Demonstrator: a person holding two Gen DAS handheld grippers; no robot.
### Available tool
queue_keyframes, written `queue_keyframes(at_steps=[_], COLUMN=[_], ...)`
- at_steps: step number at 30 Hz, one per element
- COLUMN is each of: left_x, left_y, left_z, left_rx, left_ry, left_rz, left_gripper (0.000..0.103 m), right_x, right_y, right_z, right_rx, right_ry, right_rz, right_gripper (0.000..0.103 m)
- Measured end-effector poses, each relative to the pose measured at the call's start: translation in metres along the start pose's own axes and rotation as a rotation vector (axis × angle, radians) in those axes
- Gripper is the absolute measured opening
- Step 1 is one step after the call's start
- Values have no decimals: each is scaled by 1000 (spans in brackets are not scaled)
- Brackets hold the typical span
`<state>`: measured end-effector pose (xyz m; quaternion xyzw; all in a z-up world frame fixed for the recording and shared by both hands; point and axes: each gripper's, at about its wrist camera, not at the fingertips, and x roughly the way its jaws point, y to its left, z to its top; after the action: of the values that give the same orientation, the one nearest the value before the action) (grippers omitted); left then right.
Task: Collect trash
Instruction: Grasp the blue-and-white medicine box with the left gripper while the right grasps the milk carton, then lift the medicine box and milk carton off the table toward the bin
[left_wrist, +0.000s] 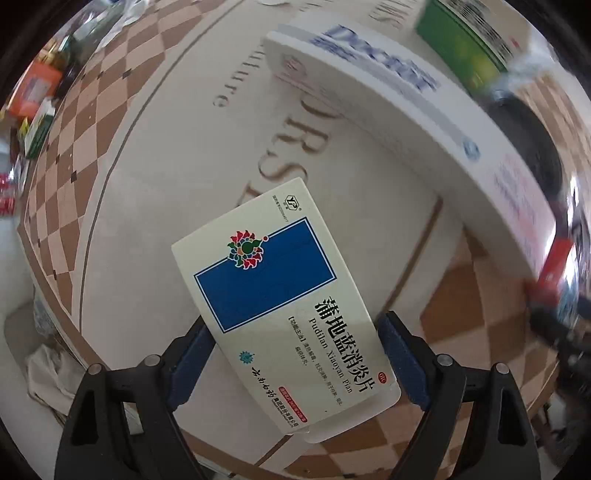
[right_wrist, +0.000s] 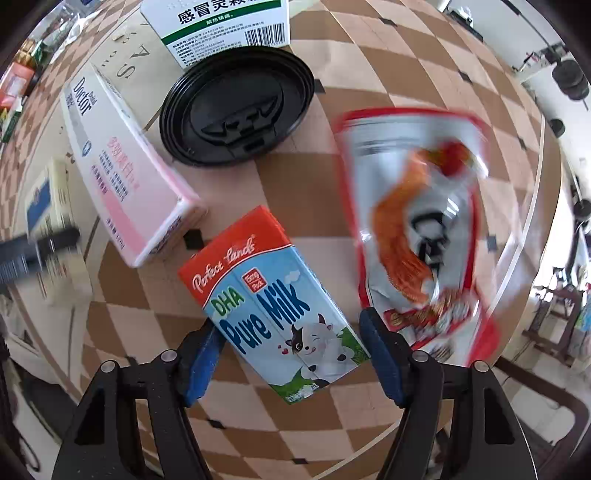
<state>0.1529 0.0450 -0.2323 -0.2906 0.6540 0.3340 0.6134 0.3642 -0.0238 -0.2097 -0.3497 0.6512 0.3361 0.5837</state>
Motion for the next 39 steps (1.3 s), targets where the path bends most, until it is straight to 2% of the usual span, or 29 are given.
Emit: queue_keyframes(at_steps=[3, 6, 10, 12, 14, 15, 16, 21, 24, 25, 33, 39], left_x=[4, 5, 8, 10, 9, 7, 1, -14, -30, -36, -70, -90], left_y=[-7, -10, 5, 10, 13, 14, 21, 8, 6, -2, -4, 28], left_z=[-26, -34, -22, -23, -24, -28, -33, -44, -58, -52, -95, -130], left_rx=[47, 37, 12, -15, -32, -32, -24, 13, 38, 46, 99, 104], left_ry=[13, 4, 17, 26, 11, -2, -17, -65, -103, -116, -217, -271], left_rz=[9, 7, -14, -38, -62, -46, -21, -3, 13, 17, 35, 15], left_gripper=[88, 88, 91, 91, 82, 81, 81, 81, 81, 81, 81, 81], right_x=[5, 10, 14, 18, 20, 19, 17, 12, 4, 2, -14, -40], right_y=[-1, 1, 6, 16, 27, 29, 33, 30, 27, 25, 30, 73], right_z=[-13, -24, -23, -24, -28, -30, -32, -54, -75, -81, -141, -191], right_rx=[22, 22, 8, -17, -25, -34, -42, -20, 5, 14, 76, 92], right_ry=[35, 47, 49, 49, 40, 26, 1, -47, -78, -89, -172, -226], right_rz=[53, 69, 50, 11, -17, -38, -43, -29, -12, -8, 50, 82], right_gripper=[71, 71, 73, 73, 72, 65, 64, 63, 62, 62, 60, 60])
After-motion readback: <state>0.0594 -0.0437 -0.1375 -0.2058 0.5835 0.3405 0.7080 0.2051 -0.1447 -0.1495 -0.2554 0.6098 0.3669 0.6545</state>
